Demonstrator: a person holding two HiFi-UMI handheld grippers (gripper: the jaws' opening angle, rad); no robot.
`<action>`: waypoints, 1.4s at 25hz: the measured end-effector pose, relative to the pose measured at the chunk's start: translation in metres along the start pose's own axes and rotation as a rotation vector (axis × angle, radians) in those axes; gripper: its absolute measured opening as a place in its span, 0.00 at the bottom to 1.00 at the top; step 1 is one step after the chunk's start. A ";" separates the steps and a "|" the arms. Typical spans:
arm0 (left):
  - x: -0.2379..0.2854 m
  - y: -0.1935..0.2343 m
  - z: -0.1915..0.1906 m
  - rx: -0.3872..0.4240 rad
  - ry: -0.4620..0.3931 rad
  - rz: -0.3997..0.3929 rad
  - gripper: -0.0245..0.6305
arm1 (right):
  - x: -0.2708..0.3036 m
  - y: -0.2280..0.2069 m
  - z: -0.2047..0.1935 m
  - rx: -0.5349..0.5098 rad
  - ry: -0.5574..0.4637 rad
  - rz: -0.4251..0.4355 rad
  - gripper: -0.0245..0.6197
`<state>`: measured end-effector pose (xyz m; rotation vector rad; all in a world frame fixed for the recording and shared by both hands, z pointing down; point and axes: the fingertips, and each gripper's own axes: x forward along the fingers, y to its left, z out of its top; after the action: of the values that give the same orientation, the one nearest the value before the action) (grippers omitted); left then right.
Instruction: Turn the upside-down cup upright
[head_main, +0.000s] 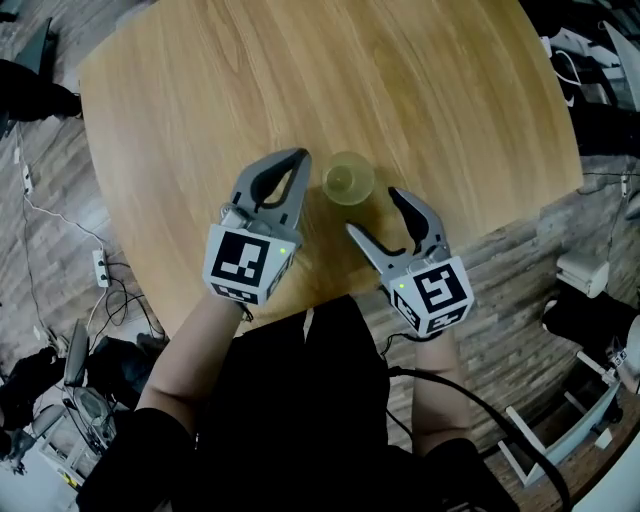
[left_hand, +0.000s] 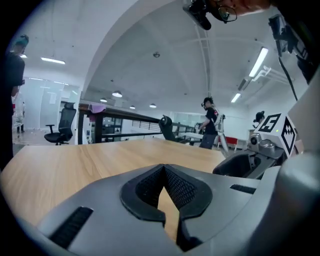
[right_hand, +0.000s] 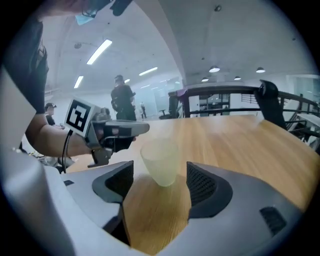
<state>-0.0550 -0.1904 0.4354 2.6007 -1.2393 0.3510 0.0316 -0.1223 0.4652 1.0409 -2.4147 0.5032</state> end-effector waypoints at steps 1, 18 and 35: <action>-0.013 -0.008 0.015 0.000 -0.034 -0.002 0.05 | -0.015 0.005 0.016 0.019 -0.043 -0.029 0.55; -0.170 -0.143 0.208 -0.102 -0.302 0.009 0.05 | -0.198 0.096 0.185 -0.051 -0.455 -0.264 0.06; -0.167 -0.206 0.227 -0.051 -0.346 0.143 0.05 | -0.261 0.074 0.188 -0.043 -0.543 -0.159 0.06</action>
<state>0.0298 -0.0148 0.1465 2.6095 -1.5243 -0.1128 0.0851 -0.0157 0.1571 1.4882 -2.7455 0.1172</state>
